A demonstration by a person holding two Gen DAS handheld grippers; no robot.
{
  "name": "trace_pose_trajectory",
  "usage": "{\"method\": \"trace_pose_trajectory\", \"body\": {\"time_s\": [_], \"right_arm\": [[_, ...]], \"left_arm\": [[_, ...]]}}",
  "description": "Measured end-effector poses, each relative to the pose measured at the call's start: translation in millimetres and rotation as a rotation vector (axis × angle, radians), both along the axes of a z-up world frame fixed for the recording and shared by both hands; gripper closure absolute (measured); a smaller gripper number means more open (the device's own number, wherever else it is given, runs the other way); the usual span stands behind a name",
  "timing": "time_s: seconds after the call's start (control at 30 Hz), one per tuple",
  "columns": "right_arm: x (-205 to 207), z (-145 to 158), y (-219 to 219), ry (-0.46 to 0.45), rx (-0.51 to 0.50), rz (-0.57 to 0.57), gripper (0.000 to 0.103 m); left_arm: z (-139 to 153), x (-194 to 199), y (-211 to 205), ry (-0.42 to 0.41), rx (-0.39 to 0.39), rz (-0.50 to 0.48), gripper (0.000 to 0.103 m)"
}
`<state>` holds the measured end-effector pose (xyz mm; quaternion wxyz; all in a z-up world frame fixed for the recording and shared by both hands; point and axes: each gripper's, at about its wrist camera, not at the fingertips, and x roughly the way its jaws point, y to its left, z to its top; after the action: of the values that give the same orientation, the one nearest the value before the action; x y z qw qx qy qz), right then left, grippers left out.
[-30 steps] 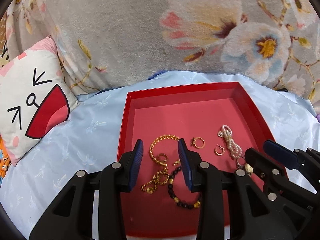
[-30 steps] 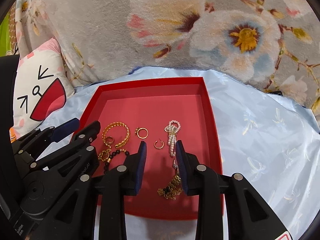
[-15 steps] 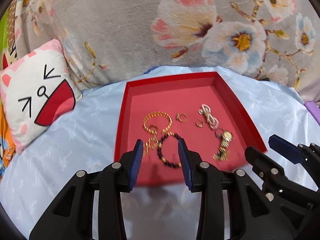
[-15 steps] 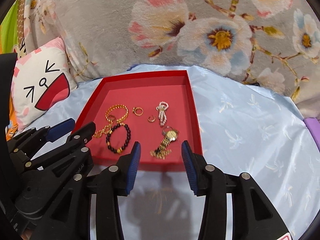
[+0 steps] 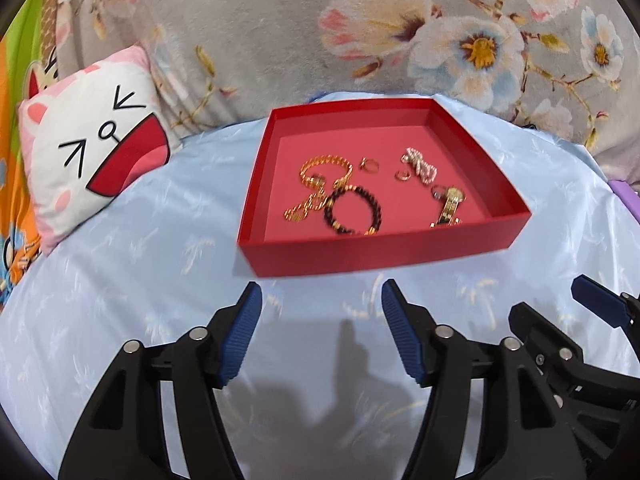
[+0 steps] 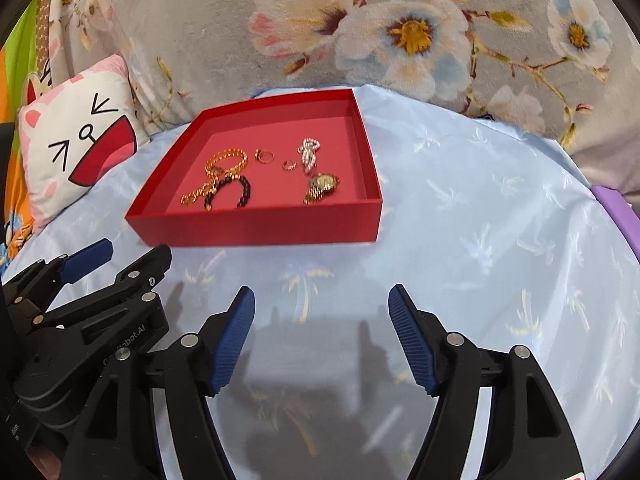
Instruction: Organize jewelry
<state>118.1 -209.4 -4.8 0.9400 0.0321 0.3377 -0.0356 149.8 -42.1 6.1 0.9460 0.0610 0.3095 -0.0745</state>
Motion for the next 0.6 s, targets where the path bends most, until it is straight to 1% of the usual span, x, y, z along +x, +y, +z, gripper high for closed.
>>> {"method": "trace_pose_trajectory", "body": {"time_s": [0.07,0.13,0.23,0.33,0.43,0.6], "right_arm": [[-3,-5,3,0.011,-0.013,0.0,0.033],[-8,-8,5,0.011,-0.022,-0.007,0.033],[-14,-10,6,0.011,-0.014,-0.01,0.031],[-20,-12,6,0.014,-0.012,-0.021,0.028],[-26,-13,6,0.02,-0.01,-0.032,0.026],[-34,-15,8,0.031,-0.012,-0.042,0.024]], "left_arm": [[-6,-5,3,0.001,0.01,0.008,0.038],[-7,-8,6,0.019,-0.002,0.004,0.037],[-6,-15,12,0.009,-0.014,0.018,0.031],[-8,-19,15,0.019,-0.02,0.019,0.029],[-9,-23,17,0.03,-0.019,0.026,0.024],[-10,-33,18,0.028,0.001,0.038,0.022]]}}
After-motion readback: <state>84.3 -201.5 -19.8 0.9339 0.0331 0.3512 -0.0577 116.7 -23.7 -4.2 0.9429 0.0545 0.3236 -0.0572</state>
